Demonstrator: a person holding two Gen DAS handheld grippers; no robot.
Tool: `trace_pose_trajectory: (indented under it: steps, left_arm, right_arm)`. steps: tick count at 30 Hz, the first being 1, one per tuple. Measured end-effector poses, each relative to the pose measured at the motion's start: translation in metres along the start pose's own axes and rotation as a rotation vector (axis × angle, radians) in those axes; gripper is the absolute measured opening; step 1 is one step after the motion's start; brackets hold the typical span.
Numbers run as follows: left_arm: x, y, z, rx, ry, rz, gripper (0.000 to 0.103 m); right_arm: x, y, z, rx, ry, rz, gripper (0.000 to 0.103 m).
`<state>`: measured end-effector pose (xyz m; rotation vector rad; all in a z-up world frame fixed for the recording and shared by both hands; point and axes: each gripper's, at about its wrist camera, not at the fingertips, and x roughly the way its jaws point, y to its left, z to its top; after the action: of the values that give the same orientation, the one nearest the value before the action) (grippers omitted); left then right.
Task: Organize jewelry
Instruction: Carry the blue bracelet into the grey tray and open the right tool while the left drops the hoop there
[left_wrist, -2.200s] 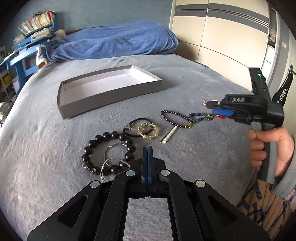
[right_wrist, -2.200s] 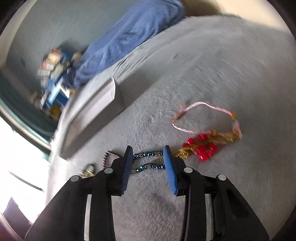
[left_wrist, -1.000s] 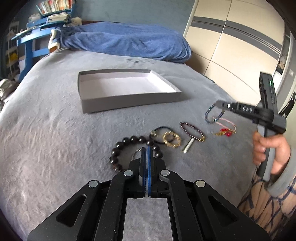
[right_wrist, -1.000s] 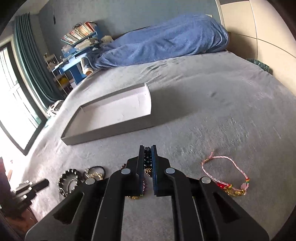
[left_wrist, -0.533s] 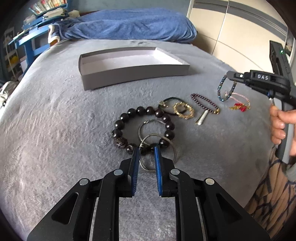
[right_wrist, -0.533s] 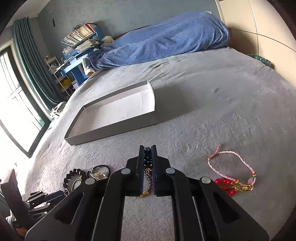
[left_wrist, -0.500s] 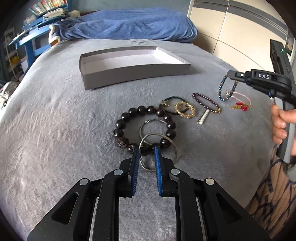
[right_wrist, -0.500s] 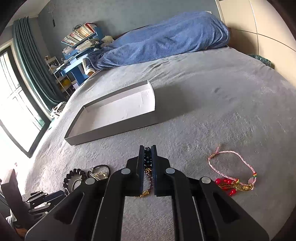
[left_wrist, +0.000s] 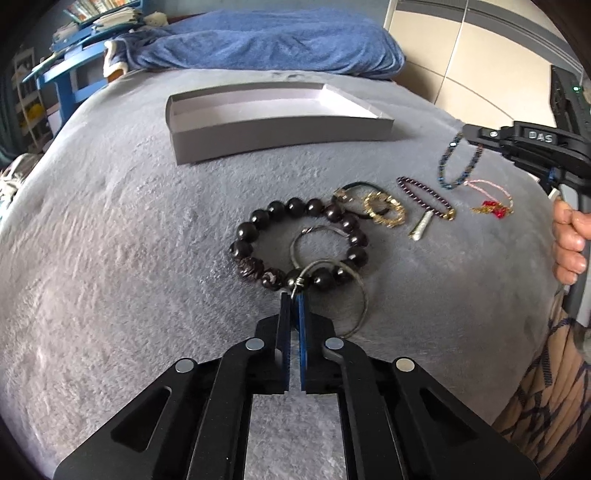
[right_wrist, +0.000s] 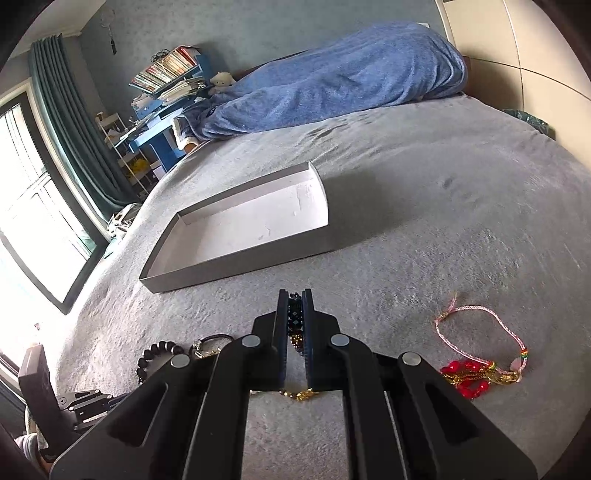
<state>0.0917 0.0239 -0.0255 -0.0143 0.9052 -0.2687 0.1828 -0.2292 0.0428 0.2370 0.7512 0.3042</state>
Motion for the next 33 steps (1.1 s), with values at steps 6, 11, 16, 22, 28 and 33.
trace_pose_trajectory:
  steps: [6, 11, 16, 22, 28, 33]
  left_arm:
    - [-0.019, -0.007, 0.014, 0.014, -0.053, -0.015, 0.003]
    - [-0.034, -0.009, 0.036, 0.033, -0.113, -0.021, 0.003]
    - [-0.034, -0.004, 0.064, 0.036, -0.16, -0.008, 0.003]
    - [-0.021, 0.014, 0.106, 0.021, -0.201, 0.015, 0.003]
    - [0.006, 0.029, 0.149, 0.019, -0.217, 0.047, 0.003]
    - [0.037, 0.045, 0.174, -0.009, -0.187, 0.07, 0.003]
  right_arm:
    - [0.002, 0.007, 0.008, -0.009, -0.007, 0.018, 0.007]
    - [0.008, 0.014, 0.016, -0.018, -0.011, 0.033, 0.007]
    - [0.018, 0.024, 0.026, -0.032, -0.009, 0.049, 0.007]
    - [0.039, 0.039, 0.046, -0.054, -0.002, 0.077, 0.007]
    - [0.077, 0.052, 0.069, -0.065, 0.03, 0.105, 0.007]
    - [0.118, 0.051, 0.083, -0.017, 0.088, 0.163, 0.007]
